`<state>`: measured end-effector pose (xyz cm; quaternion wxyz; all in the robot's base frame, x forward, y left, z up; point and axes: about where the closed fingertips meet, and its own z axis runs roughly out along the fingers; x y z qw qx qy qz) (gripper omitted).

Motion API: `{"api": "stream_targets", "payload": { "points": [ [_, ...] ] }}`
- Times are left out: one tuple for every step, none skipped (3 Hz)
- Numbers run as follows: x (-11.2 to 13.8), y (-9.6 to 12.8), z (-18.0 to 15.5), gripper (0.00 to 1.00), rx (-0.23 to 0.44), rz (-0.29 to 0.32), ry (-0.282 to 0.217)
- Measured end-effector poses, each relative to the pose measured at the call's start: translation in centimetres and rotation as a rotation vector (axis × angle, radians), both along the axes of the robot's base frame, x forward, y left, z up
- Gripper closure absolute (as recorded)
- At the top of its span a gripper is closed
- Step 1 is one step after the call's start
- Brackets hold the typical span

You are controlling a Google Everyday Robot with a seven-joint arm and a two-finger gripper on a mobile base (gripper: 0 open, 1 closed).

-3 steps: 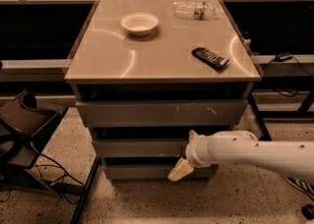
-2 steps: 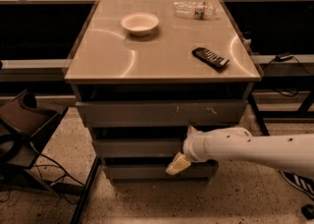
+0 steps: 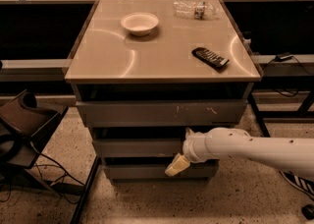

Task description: Open middle drawer

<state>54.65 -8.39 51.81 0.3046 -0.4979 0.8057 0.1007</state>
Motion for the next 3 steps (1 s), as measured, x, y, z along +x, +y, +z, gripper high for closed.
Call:
{"api": "stream_targets", "payload": {
  "points": [
    [0.2, 1.5, -2.5, 0.00, 0.150, 0.054, 0.087],
    [2.4, 2.3, -7.2, 0.00, 0.261, 0.060, 0.189],
    [2.4, 2.3, -7.2, 0.00, 0.261, 0.061, 0.188]
  ]
}}
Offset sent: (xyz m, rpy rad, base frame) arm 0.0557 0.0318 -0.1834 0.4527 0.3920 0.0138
